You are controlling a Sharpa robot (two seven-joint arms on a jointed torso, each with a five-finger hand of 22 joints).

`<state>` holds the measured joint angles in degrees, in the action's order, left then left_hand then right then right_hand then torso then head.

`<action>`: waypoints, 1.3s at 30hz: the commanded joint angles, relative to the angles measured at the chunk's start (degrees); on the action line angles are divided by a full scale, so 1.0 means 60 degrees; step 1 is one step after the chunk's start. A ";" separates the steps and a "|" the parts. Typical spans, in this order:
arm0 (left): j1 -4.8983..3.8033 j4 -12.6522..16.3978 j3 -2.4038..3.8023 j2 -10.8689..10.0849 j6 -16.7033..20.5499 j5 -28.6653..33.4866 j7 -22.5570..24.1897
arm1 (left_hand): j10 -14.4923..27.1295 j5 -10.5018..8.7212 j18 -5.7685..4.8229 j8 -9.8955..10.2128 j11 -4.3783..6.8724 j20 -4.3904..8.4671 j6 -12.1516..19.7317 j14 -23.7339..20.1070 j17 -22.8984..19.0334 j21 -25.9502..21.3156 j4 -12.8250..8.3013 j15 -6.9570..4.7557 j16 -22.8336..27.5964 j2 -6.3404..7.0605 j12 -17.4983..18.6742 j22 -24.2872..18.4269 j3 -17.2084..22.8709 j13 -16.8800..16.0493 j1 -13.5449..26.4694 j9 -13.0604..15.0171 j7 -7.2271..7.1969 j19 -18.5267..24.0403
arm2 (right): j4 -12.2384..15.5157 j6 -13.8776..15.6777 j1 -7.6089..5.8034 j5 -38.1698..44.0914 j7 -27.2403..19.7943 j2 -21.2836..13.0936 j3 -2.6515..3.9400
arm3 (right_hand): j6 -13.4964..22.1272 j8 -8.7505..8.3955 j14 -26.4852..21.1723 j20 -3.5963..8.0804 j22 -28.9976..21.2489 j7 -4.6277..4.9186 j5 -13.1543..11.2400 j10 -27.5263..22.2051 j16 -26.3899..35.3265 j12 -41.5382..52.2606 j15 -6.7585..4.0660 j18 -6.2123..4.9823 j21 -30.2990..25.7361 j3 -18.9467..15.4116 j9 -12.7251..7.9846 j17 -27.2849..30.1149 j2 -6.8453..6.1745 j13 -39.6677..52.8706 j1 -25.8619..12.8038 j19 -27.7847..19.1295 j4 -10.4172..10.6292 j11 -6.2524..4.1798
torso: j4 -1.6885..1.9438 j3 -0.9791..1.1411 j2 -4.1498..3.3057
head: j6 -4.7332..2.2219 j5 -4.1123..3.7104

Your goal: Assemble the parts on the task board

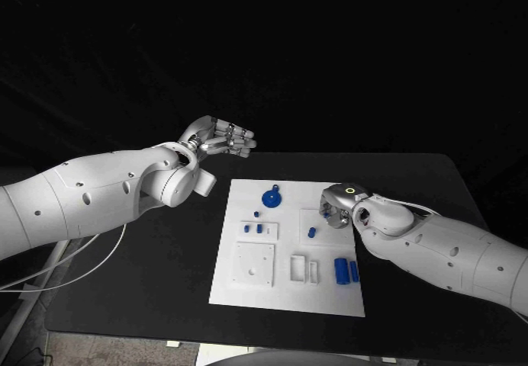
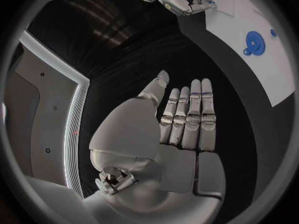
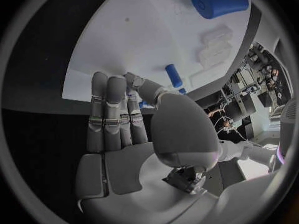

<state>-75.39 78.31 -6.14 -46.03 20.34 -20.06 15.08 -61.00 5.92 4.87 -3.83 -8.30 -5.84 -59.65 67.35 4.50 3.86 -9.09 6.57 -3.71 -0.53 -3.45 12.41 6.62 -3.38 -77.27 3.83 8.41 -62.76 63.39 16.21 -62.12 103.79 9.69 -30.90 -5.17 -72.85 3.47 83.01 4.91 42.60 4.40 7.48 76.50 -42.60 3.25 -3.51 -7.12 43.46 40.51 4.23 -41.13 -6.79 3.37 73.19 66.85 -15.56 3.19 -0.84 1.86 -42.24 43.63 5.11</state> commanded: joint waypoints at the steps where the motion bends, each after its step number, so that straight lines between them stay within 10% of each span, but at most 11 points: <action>1: -0.0017 -0.0005 0.0010 0.0022 -0.0107 0.0064 0.0037 | 0.0063 -0.0023 0.0056 0.0030 -0.0011 0.0012 0.0062 -0.0066 0.0011 0.0038 -0.0004 0.0030 0.0035 -0.0064 0.0003 -0.0012 -0.0070 0.0000 -0.0025 -0.0006 0.0000 -0.0065 | 0.0130 0.0436 -0.0012 0.0157 0.0093 -0.0121 0.0009 | -0.0065 0.0030 -0.0011 0.0019 0.0058 0.0002 0.0001 0.0502 -0.0056 0.0027 -0.0074 -0.0159 -0.0024 0.0077 0.0007 -0.0015 -0.0069 0.0034 0.0027 0.0038 0.0009 -0.0297 | 0.0005 -0.0007 0.0008 | -0.0011 -0.0007; 23: -0.0025 -0.0085 0.0009 0.0121 -0.0028 0.0035 -0.0064 | 0.0104 0.0427 0.0061 0.0023 -0.0021 0.0024 0.0109 -0.0084 0.0002 0.0062 -0.0063 0.0028 0.0036 -0.0096 0.0003 -0.0068 0.0164 0.0002 0.0049 -0.0002 0.0015 -0.0048 | 0.1530 0.0634 -0.0082 -0.0414 0.0285 -0.0698 0.0435 | -0.0125 0.0032 -0.0010 0.0031 0.0765 -0.0018 0.0027 0.0548 -0.0147 0.0026 -0.0079 -0.0145 -0.0546 0.0095 0.0026 -0.0049 -0.0060 0.0033 -0.0067 0.0236 0.0010 -0.0319 | -0.0076 0.0014 0.0024 | 0.0013 0.0143; 39: -0.0026 -0.0324 0.0006 0.0369 -0.0055 0.0000 -0.0105 | 0.0113 0.0425 0.0058 0.0029 -0.0022 0.0021 0.0111 -0.0095 0.0003 0.0059 -0.0028 0.0032 0.0037 -0.0100 0.0004 -0.0081 0.0174 0.0002 0.0062 -0.0005 0.0014 -0.0038 | 0.2614 0.0197 -0.0078 0.0338 0.0571 0.0211 0.0327 | -0.0159 0.0031 -0.0016 0.0034 0.1225 -0.0027 -0.0012 0.0572 -0.0202 0.0026 -0.0085 -0.0139 -0.0909 0.0069 0.0025 -0.0044 -0.0026 0.0032 -0.0072 0.0376 -0.0034 -0.0326 | -0.0092 0.0001 0.0042 | 0.0017 0.0539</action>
<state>-75.45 76.31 -6.15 -44.00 20.27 -20.08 14.25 -60.79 8.24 4.87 -3.83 -8.50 -5.63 -59.22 67.15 4.51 4.08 -9.38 6.76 -3.72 -1.13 -3.45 11.99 7.54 -3.38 -77.26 3.83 8.56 -62.96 78.63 18.94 -62.64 103.46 12.33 -29.94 -3.13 -73.44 3.42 83.04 5.14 49.75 4.21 7.10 77.35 -43.61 3.06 -3.89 -7.14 38.20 41.14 4.31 -41.38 -7.20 3.51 72.94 68.55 -15.57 3.01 -1.42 1.89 -41.92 43.64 7.94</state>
